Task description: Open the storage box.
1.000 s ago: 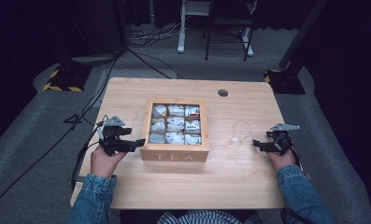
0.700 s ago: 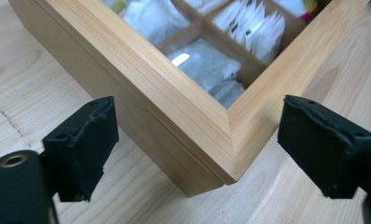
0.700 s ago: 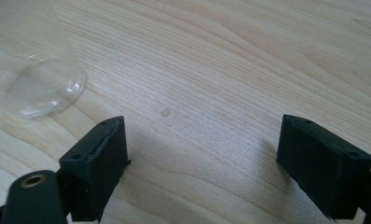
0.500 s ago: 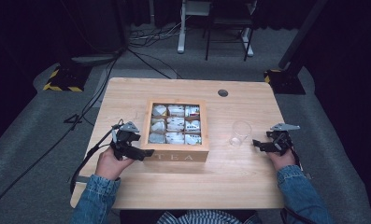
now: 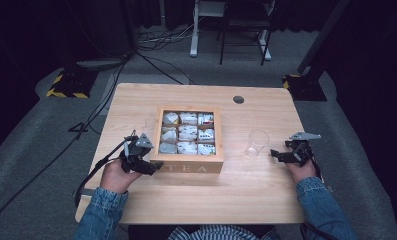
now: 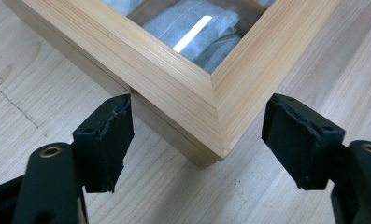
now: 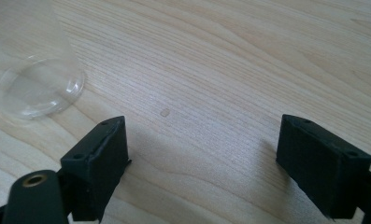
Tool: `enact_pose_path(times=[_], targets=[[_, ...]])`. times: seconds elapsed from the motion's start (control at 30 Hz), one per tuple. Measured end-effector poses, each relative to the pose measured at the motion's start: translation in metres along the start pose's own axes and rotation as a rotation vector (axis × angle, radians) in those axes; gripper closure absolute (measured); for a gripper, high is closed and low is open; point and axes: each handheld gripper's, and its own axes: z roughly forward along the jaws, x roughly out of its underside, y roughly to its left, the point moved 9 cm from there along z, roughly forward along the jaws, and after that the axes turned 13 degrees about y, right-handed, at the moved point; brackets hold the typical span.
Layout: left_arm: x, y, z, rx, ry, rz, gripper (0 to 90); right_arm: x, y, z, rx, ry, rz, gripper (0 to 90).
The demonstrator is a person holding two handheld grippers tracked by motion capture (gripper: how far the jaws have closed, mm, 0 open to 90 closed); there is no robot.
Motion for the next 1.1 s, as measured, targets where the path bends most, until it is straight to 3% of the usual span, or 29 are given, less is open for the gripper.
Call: enact_pose_path(times=[0.1,0.47,0.53,0.57,0.73,1.1], targets=[[0.001,0.000,-0.004,0.006,-0.008,0.002,32.7,0.000,0.000,0.000,0.000,0.000,0.000,17.0],[-0.001,0.000,-0.011,0.012,-0.027,-0.012,36.3,0.000,0.000,0.000,0.000,-0.001,0.003,17.5],[-0.002,0.001,-0.013,0.000,-0.027,-0.009,34.5,0.000,0.000,0.000,0.000,-0.001,0.003,17.5],[-0.004,0.001,-0.018,-0.042,-0.037,0.004,34.0,0.000,0.000,0.000,0.000,-0.001,0.003,17.5],[-0.012,0.000,-0.030,-0.109,-0.090,0.000,32.0,0.000,0.000,0.000,0.000,-0.001,0.003,17.5],[-0.025,0.004,-0.046,-0.129,-0.188,-0.021,29.0,0.000,0.000,0.000,0.002,-0.001,0.002,17.6]])
